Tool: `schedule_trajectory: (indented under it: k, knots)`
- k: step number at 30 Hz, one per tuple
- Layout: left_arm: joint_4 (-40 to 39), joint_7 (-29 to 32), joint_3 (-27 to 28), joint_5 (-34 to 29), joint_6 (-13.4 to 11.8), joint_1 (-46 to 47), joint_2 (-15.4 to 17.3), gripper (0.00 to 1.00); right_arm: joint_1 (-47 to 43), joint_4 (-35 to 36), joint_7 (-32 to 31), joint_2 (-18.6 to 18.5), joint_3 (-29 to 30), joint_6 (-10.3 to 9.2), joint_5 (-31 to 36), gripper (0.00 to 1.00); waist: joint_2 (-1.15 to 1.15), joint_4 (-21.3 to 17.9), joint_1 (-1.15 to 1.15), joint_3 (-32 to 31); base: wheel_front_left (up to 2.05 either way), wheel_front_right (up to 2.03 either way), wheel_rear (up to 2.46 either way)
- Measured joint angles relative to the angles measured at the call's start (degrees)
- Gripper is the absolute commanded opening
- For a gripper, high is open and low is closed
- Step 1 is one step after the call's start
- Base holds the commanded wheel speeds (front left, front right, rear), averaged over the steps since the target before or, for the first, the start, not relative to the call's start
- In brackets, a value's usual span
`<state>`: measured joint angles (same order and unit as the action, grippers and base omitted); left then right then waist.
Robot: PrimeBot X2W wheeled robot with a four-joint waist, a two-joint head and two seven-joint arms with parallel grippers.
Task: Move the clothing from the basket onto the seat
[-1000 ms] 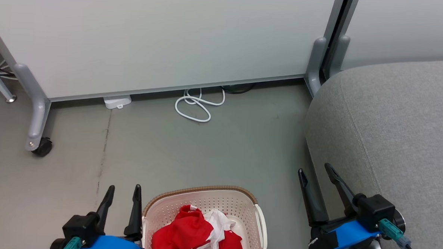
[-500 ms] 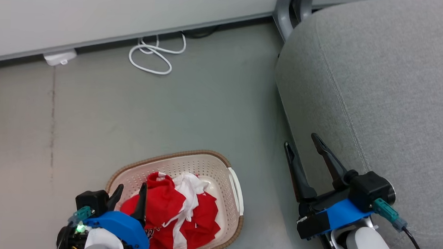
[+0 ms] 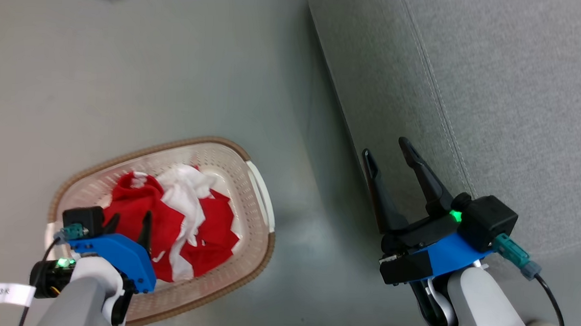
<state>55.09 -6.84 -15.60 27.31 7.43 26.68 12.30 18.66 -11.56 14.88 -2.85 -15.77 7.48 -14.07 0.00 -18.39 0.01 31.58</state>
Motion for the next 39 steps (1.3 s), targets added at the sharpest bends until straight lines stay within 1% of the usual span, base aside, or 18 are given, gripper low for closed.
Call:
schedule_trajectory:
  k: [3, 6, 8, 10, 13, 16, 19, 24, 26, 28, 30, 31, 33, 39]
  knots:
    - [2.66, 1.52, 0.37, 0.4, -0.91, 2.17, 0.46, 1.0, 0.64, 0.92, 0.05, -0.01, 0.02, 0.0, -0.83, 1.0, 0.0, -1.5, 0.0, 3.03, 0.0, 0.0, 0.0]
    - [4.89, 2.85, 0.73, 0.41, -2.99, 4.39, 0.87, 1.0, 1.16, 2.14, 0.09, -0.01, -0.02, 0.0, -1.24, 1.0, 0.0, -2.63, 0.0, 5.77, 0.0, 0.0, 0.0]
    - [6.2, 3.48, 0.87, 0.35, -4.65, 5.68, 1.04, 1.0, 1.24, 2.71, 0.09, -0.01, -0.15, 0.0, -1.66, 1.0, 0.0, -3.15, 0.0, 7.35, 0.0, 0.0, 0.0]
    - [7.58, 4.27, 0.82, 0.05, -6.95, 7.02, 1.29, 1.0, 1.52, 3.21, 0.09, -0.01, -0.21, 0.0, -1.82, 1.0, 0.0, -3.5, 0.0, 8.7, 0.0, 0.0, 0.0]
    - [9.38, 5.42, 1.16, -0.08, -9.76, 8.77, 1.42, 1.0, 1.73, 3.68, 0.09, 0.0, -0.33, 0.0, -2.24, 1.0, 0.0, -3.72, 0.0, 10.31, 0.0, 0.0, 0.0]
    - [10.68, 6.03, 1.24, -0.09, -11.7, 9.9, 1.42, 1.0, 1.93, 3.89, 0.09, 0.0, -0.55, 0.0, -2.38, 1.0, 0.0, -3.69, 0.0, 11.39, 0.0, 0.0, 0.0]
    - [11.78, 6.68, 1.27, -0.01, -12.95, 11.0, 1.36, 1.0, 2.22, 4.16, 0.09, 0.0, -0.81, 0.0, -2.65, 1.0, 0.0, -3.71, 0.0, 12.21, 0.0, 0.0, 0.0]
    - [13.35, 7.59, 1.91, 1.04, -13.99, 11.98, 1.18, 1.0, 2.43, 4.24, 0.09, 0.0, -0.94, 0.0, -2.77, 1.0, 0.0, -3.79, -0.01, 13.5, 0.0, 0.0, 0.0]
    - [13.58, 7.77, 2.3, 1.82, -13.78, 12.33, 1.11, 1.0, 2.53, 4.22, 0.09, 0.0, -1.05, 0.0, -2.87, 1.0, 0.0, -3.86, -0.01, 13.94, 0.0, 0.0, 0.0]
    - [13.62, 7.55, 2.44, 2.18, -12.89, 12.48, 0.9, 1.0, 2.59, 4.21, 0.09, 0.0, -1.11, 0.0, -3.02, 1.0, 0.0, -3.92, -0.01, 14.24, 0.0, 0.0, 0.0]
    - [13.7, 7.33, 2.3, 2.45, -12.02, 12.71, 0.68, 0.39, 2.59, 4.1, 0.09, 0.0, -1.12, 0.0, -3.14, 1.0, 0.0, -3.88, -0.01, 14.43, 0.0, 0.0, 0.0]
    - [13.67, 7.01, 2.13, 2.45, -11.51, 12.83, 0.66, 0.0, 2.6, 4.03, 0.09, 0.0, -1.11, 0.0, -3.16, 1.0, 0.0, -3.84, -0.01, 14.46, 0.0, 0.0, 0.0]
    - [13.71, 6.71, 1.91, 2.45, -10.89, 13.24, 0.63, 0.0, 2.62, 3.93, 0.09, 0.0, -1.11, 0.0, -3.16, 1.0, 0.0, -3.73, -0.01, 14.38, 0.0, 0.0, 0.0]
    - [14.59, 6.65, 1.36, 2.47, -10.06, 13.54, 0.01, 0.0, 2.88, 3.82, 0.09, 0.0, -1.26, 0.0, -3.16, 1.0, 0.0, -3.48, -0.01, 13.75, 0.0, 0.0, 0.0]
